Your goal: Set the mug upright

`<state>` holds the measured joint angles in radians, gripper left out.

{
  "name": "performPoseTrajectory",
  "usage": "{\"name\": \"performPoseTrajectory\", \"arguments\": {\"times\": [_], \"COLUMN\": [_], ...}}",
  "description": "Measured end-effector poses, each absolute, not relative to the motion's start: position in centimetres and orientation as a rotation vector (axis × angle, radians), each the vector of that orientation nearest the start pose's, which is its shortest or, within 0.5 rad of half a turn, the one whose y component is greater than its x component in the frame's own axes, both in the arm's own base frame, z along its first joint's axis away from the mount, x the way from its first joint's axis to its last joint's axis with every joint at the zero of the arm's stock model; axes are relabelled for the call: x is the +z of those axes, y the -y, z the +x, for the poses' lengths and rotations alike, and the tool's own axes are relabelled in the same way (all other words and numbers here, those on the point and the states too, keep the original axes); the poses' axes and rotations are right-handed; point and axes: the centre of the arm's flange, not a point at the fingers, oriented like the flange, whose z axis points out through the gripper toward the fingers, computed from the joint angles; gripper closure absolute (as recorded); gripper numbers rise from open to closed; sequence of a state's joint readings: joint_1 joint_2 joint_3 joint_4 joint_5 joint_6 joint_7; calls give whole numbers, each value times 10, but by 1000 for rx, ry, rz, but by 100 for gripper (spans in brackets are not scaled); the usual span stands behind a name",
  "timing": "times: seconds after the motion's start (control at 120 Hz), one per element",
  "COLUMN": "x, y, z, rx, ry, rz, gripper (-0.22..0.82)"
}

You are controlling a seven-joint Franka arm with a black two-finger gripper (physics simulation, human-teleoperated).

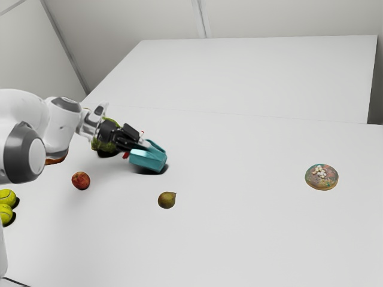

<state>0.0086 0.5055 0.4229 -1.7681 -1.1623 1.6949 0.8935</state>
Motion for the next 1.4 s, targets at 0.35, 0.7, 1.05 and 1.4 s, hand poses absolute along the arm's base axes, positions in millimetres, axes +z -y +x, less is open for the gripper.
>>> {"name": "performPoseTrajectory", "arguments": {"times": [0.35, 0.7, 1.05, 1.4], "x": [296, 306, 412, 419], "y": [-145, -134, -101, 9], "z": [611, 615, 658, 687], "rx": [234, 240, 240, 29], "ry": [-26, 2, 354, 884], "rz": [2098, 2089, 2316, 2791], "gripper": [75, 78, 79, 79]}}
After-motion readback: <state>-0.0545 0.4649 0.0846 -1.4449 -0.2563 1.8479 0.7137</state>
